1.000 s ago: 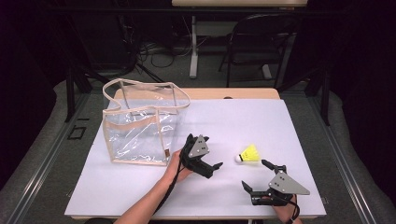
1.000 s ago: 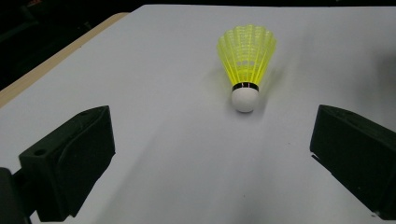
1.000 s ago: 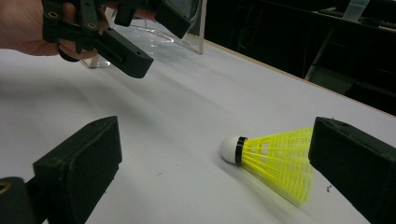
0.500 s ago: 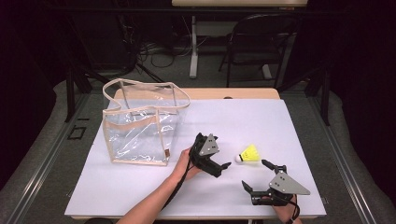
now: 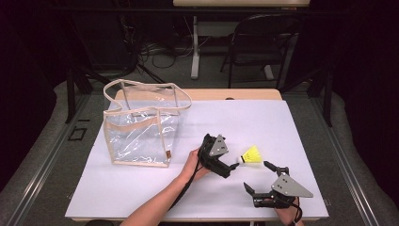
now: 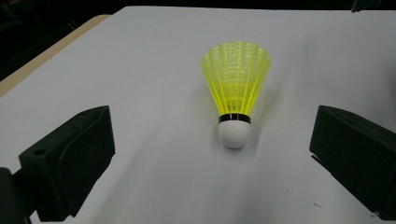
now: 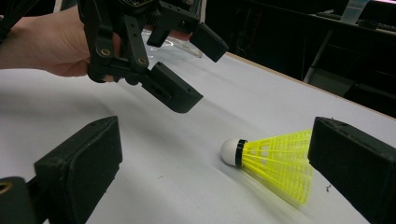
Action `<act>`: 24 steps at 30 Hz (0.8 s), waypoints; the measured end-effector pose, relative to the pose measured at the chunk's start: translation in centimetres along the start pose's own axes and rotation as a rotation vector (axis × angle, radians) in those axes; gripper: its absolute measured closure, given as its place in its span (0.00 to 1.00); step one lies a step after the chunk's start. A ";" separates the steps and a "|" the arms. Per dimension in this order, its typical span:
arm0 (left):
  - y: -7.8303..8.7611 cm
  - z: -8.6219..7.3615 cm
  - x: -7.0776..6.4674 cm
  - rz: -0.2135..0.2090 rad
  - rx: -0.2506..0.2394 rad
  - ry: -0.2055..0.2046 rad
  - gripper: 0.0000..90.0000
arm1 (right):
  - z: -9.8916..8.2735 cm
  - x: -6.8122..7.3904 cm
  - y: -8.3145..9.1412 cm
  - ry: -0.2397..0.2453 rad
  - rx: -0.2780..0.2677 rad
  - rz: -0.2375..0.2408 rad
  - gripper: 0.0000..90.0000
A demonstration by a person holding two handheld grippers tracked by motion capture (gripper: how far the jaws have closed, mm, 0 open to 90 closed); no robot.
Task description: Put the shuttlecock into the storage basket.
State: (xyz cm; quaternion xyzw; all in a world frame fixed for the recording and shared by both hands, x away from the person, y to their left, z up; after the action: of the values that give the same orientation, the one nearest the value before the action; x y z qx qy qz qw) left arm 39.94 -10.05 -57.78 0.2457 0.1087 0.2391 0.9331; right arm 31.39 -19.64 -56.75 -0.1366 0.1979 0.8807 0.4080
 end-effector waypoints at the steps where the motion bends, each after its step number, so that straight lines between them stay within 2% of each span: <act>1: -0.1 0.0 0.0 -0.001 0.002 -0.001 0.00 | 0.0 0.0 0.0 0.000 -0.001 0.000 0.03; 12: -1.8 -0.5 -0.4 -0.007 0.045 0.005 0.00 | 0.0 0.0 0.0 -0.001 -0.002 0.001 0.03; 24: -3.4 -0.7 -0.7 -0.022 0.092 -0.012 0.03 | 0.1 0.0 0.0 0.000 -0.008 0.002 0.03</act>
State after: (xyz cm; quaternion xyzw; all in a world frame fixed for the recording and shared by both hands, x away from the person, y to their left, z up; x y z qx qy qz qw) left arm 40.44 -12.66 -60.08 0.2884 0.1166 0.2218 0.9241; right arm 31.36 -19.61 -56.69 -0.1380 0.1946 0.8818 0.4067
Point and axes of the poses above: each handheld gripper's, and its own axes: y roughly backward along the jaws, z roughly out of its top, x roughly to its left, the point moved 10 cm from there along -y, roughly forward along the jaws, and after that the axes turned 15 degrees about y, right-handed, at the moved point
